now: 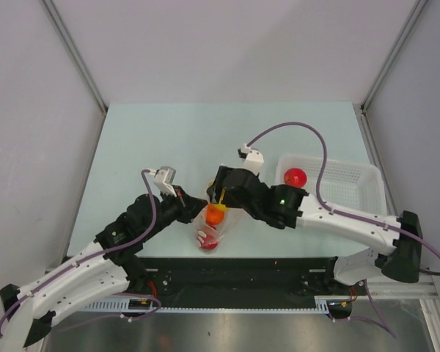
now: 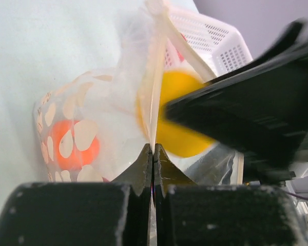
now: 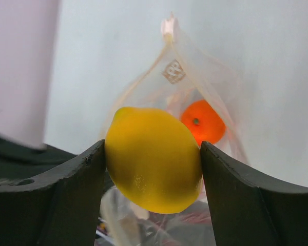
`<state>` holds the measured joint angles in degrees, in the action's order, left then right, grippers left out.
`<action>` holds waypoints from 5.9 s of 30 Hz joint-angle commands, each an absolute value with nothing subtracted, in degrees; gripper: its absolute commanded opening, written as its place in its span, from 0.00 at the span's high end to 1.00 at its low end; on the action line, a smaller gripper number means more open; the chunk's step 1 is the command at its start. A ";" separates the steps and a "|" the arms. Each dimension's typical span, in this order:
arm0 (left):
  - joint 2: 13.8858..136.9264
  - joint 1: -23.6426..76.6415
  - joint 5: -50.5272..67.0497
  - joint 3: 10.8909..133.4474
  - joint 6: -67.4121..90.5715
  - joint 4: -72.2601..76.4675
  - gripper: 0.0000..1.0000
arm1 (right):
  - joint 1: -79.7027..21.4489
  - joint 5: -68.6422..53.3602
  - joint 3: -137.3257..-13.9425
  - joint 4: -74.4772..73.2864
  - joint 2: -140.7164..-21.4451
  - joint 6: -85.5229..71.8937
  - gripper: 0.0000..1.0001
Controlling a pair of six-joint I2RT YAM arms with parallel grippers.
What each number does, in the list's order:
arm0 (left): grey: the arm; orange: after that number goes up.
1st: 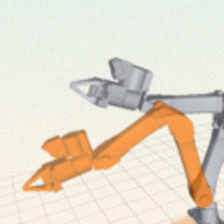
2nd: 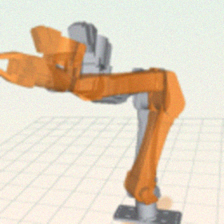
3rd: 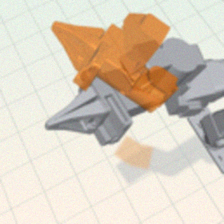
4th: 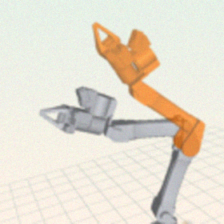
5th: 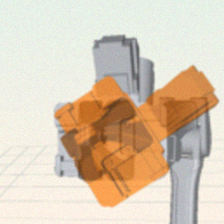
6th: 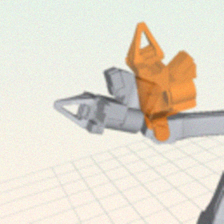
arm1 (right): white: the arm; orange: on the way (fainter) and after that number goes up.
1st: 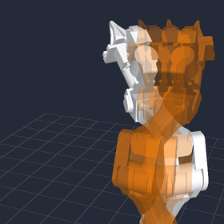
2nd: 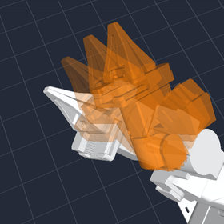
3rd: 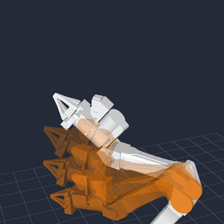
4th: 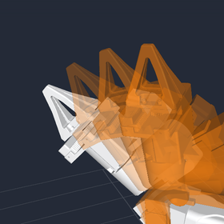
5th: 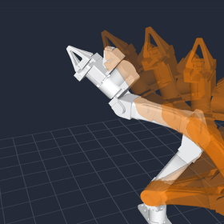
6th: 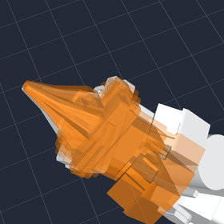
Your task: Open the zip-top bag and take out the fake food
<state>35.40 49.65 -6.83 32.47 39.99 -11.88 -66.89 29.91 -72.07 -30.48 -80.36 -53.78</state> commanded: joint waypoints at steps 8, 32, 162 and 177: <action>36.92 49.66 -6.24 33.66 39.29 -12.74 1.00 | -65.13 33.57 -71.19 -24.51 -62.51 -52.21 1.00; 35.51 49.57 -4.57 34.54 39.20 -11.34 1.00 | -20.83 12.30 -32.61 -27.51 -52.73 -41.66 0.91; 27.25 49.83 -10.46 23.99 47.55 -12.48 1.00 | -59.77 22.94 -77.61 -16.09 -114.25 -42.28 0.29; 26.37 49.83 -15.02 26.98 45.62 -16.52 1.00 | -64.07 25.05 -80.69 -26.89 -102.58 -43.42 0.86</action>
<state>27.09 49.65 -12.38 23.70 46.50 -14.55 -62.96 24.08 -78.24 -22.15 -110.06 -41.78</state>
